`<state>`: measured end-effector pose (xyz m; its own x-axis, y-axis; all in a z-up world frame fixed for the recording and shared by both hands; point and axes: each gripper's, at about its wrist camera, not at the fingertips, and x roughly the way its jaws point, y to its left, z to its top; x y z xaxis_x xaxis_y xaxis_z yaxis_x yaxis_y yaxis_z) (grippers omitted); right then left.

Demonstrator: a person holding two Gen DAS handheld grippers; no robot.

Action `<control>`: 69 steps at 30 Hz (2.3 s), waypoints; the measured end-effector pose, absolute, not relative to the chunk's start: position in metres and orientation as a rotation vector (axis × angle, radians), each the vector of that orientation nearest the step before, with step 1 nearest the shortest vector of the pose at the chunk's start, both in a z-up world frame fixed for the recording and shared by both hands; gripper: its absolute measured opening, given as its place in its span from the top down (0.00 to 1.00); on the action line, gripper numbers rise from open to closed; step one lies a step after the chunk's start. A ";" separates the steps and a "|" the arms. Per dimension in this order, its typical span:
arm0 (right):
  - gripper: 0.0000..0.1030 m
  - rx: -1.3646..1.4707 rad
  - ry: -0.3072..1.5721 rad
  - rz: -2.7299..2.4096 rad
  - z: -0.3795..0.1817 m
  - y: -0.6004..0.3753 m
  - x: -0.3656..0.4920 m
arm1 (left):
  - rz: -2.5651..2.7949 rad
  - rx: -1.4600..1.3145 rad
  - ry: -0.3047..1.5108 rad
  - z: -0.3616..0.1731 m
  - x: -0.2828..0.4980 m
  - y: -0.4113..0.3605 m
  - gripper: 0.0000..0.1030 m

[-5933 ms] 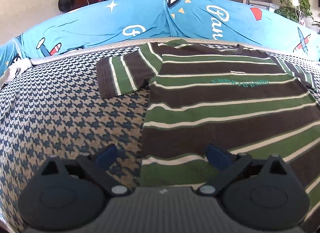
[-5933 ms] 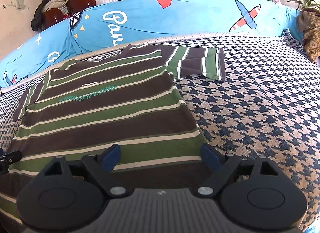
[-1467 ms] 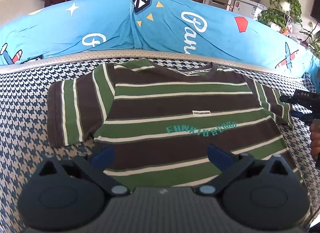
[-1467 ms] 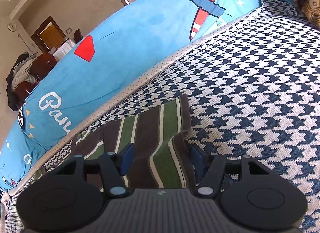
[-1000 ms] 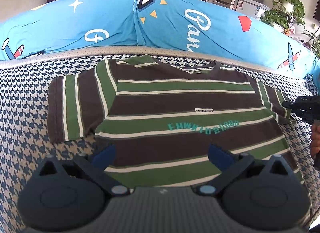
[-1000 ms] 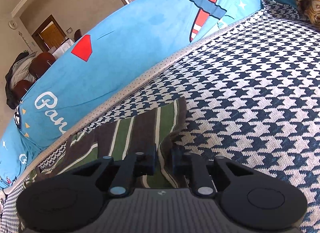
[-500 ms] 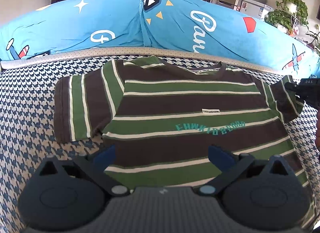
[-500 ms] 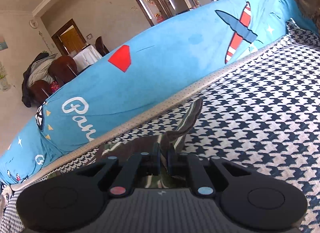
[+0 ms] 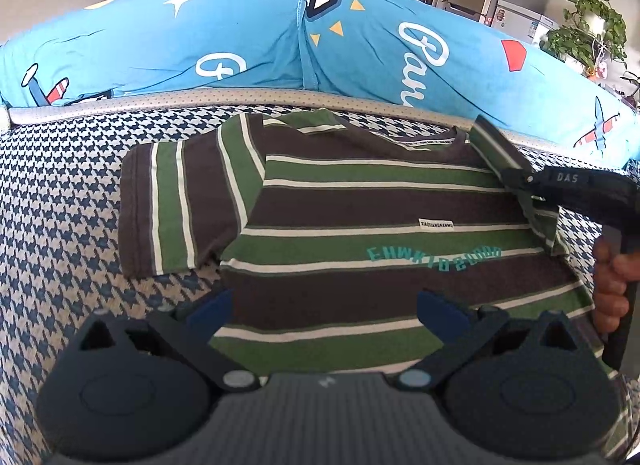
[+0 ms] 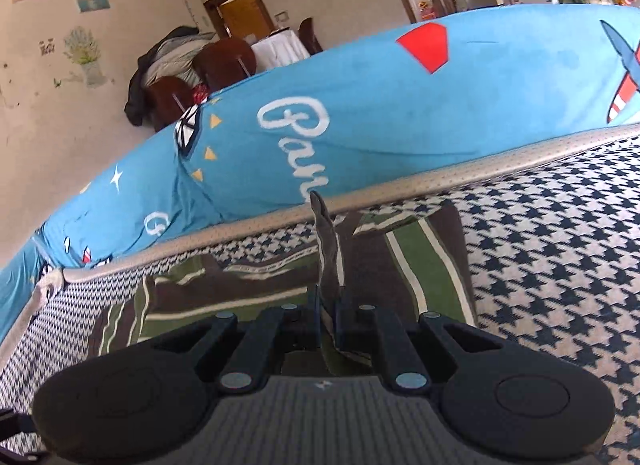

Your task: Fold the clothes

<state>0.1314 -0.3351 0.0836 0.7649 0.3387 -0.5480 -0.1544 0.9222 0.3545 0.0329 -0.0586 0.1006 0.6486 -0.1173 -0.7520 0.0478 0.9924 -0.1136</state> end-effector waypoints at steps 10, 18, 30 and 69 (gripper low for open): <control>0.81 0.378 0.671 0.326 0.094 -0.352 0.130 | -0.081 -0.097 0.862 0.100 0.035 -0.055 0.00; 0.78 0.365 0.791 0.206 0.078 -0.364 0.136 | -0.067 -0.088 0.904 0.093 0.039 -0.055 0.00; 0.74 0.293 0.822 0.163 0.069 -0.354 0.134 | -0.068 -0.066 0.962 0.078 0.042 -0.059 0.00; 0.26 0.173 0.838 -0.013 0.075 -0.312 -0.056 | 0.010 0.065 0.834 0.064 -0.022 -0.056 0.00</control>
